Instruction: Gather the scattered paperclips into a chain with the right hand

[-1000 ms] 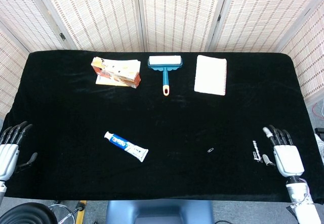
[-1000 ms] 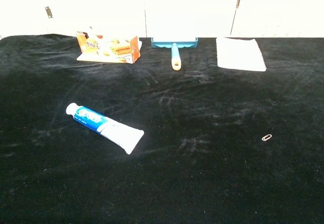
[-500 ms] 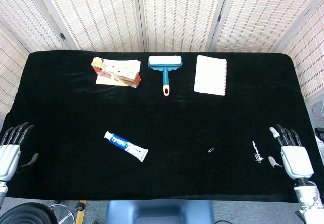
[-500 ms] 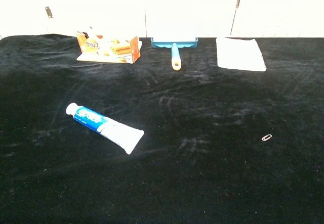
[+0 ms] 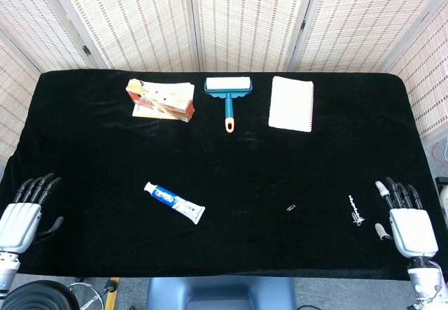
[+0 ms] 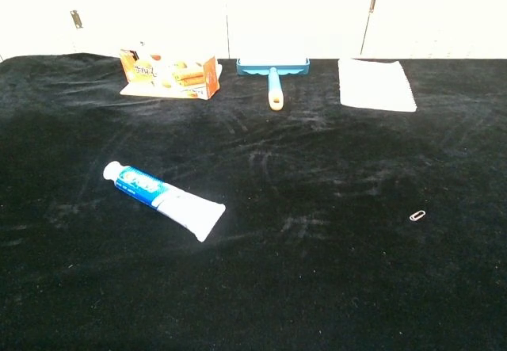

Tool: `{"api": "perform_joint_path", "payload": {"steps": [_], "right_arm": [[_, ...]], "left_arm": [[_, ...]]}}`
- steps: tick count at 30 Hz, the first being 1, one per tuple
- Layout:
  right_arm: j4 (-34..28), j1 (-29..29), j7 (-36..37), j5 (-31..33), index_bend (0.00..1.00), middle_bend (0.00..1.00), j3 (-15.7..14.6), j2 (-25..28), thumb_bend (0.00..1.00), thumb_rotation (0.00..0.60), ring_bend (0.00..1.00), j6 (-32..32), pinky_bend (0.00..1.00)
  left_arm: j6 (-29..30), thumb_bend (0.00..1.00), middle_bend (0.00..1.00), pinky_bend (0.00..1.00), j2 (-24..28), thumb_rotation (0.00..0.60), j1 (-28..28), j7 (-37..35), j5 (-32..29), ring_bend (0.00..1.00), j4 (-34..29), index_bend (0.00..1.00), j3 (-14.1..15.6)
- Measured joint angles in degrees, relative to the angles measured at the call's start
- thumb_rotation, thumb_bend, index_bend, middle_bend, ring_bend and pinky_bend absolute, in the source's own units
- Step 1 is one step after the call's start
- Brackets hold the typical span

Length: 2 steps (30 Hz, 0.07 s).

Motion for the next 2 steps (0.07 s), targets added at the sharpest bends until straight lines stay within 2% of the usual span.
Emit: {"api": "perform_joint_path", "payload": {"steps": [2], "right_arm": [[-0.14,-0.26,0.22,-1.29,0.00,0.00,-0.31,0.15,0.31,0.600,0.00,0.55,0.00]], "left_arm": [[0.75,0.41,0.06,0.08,-0.03,0.600,0.29,0.23,0.15,0.07,-0.12,0.00,0.01]]}}
